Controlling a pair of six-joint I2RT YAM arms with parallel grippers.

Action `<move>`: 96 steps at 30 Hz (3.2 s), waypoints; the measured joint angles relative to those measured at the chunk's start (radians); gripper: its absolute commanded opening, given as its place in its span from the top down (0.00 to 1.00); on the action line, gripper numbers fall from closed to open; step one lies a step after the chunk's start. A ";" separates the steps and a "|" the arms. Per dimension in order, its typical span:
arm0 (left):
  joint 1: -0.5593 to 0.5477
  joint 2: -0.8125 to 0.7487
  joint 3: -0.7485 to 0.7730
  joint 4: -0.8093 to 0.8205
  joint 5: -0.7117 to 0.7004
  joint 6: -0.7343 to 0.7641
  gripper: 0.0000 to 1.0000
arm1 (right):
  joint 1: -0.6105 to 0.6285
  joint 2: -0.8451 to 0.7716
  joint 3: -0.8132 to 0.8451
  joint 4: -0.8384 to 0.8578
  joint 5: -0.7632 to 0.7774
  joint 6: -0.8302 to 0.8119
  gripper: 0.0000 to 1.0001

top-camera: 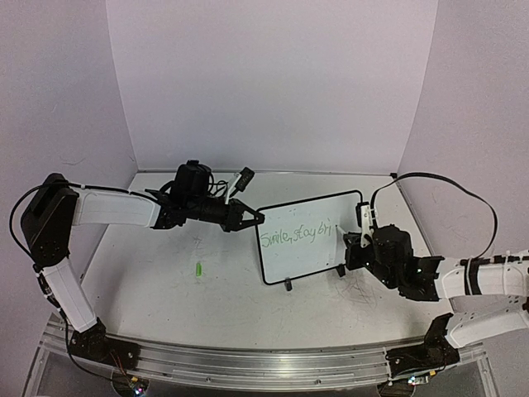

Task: Write a sentence on the whiteboard

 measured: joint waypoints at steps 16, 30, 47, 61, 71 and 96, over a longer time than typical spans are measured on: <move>0.001 0.000 0.000 -0.002 -0.001 -0.002 1.00 | -0.007 0.022 0.000 0.025 -0.004 -0.014 1.00; 0.001 0.000 0.000 -0.003 -0.003 -0.006 1.00 | -0.007 0.029 0.027 -0.016 -0.041 0.000 1.00; 0.001 0.000 0.000 -0.004 -0.005 -0.007 1.00 | -0.006 0.031 0.043 -0.068 -0.045 0.044 1.00; 0.001 0.000 0.000 -0.003 -0.004 -0.006 1.00 | -0.006 0.026 0.043 -0.063 0.014 0.037 1.00; 0.001 0.000 0.000 -0.003 -0.004 -0.006 1.00 | -0.006 0.029 0.045 -0.053 0.014 0.029 1.00; 0.001 0.000 0.000 -0.009 -0.005 -0.009 1.00 | -0.006 0.027 0.055 -0.165 -0.065 0.108 1.00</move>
